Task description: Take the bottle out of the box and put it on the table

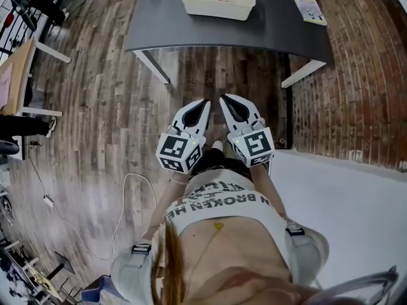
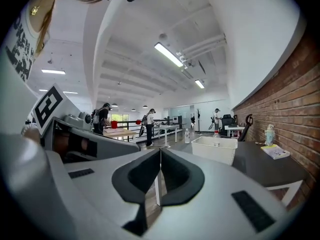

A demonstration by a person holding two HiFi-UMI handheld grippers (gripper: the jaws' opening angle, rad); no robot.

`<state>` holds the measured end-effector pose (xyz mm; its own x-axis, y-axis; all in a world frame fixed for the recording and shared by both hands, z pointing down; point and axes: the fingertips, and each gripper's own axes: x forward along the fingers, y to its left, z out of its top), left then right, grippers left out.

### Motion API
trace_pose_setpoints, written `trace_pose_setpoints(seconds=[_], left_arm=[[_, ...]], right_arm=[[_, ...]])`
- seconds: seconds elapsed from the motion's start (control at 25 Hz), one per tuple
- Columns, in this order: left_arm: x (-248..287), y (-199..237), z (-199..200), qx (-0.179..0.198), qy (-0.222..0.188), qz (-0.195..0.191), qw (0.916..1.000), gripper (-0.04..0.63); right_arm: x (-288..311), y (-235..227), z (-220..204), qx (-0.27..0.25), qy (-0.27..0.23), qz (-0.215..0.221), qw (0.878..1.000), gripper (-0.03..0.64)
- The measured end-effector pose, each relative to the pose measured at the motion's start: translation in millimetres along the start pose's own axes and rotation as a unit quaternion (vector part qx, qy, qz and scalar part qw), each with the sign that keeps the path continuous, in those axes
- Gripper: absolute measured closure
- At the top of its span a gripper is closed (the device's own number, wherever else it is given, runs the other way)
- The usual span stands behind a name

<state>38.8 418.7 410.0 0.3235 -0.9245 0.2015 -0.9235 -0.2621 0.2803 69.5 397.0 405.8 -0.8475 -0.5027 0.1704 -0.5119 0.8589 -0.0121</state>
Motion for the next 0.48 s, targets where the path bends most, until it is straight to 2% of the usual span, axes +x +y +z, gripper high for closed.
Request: trace_pose_setpoints(seconds=[0.2,0.48], left_arm=[[10,17,4,0.001,0.008,0.007,0.9999,0.591],[54,50,19,-0.003,0.009,-0.013,0.9999,0.591]], right_arm=[[20,-9,6,-0.001,-0.008,0.006,1.000,0.607],[59,-40,9,0.005,0.003,-0.017,1.000,0.607]])
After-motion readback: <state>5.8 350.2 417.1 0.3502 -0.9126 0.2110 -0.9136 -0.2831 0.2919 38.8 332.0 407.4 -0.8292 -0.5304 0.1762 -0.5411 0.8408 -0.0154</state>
